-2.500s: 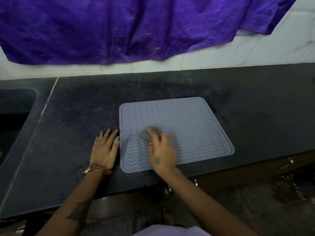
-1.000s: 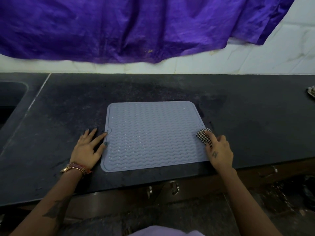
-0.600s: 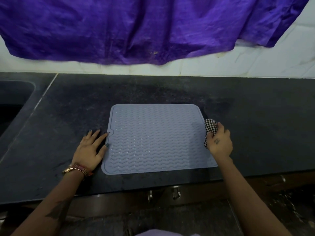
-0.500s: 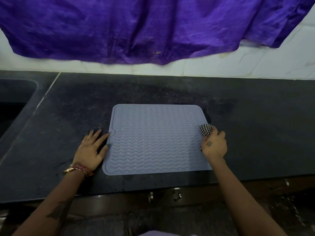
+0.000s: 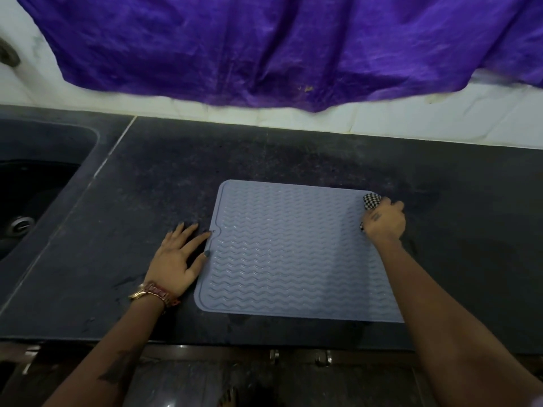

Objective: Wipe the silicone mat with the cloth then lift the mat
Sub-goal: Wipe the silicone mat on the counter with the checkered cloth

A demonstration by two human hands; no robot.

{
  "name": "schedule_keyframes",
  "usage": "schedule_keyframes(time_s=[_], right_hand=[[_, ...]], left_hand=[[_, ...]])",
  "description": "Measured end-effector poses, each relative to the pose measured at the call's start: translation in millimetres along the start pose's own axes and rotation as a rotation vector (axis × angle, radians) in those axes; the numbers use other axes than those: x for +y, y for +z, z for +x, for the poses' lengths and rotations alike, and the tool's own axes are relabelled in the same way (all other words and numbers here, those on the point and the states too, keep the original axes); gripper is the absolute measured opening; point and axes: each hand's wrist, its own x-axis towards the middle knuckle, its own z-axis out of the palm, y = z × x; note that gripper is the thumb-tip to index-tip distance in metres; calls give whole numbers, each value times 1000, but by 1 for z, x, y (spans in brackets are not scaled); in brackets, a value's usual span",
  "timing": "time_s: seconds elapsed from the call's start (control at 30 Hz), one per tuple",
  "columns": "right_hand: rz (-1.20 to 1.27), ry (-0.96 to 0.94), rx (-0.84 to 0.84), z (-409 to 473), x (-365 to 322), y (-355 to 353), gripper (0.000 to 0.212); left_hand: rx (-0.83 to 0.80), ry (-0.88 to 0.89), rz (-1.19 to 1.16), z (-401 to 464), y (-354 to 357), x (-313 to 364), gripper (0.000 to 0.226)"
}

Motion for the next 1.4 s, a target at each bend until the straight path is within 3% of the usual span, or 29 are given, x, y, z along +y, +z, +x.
schedule_keyframes(time_s=[0.27, 0.63, 0.9, 1.13, 1.4], right_hand=[[-38, -14, -48, 23, -31, 5, 44], [110, -397, -143, -47, -145, 49, 41], [38, -611, -235, -82, -218, 71, 43], [34, -845, -344, -106, -224, 74, 50], [53, -858, -350, -152, -195, 67, 50]], left_hand=[[15, 9, 1, 0, -1, 0, 68], [18, 17, -6, 1, 0, -2, 64], [24, 21, -8, 1, 1, -2, 66], [21, 19, -11, 1, 1, -3, 72], [114, -38, -188, -2, 0, 1, 81]])
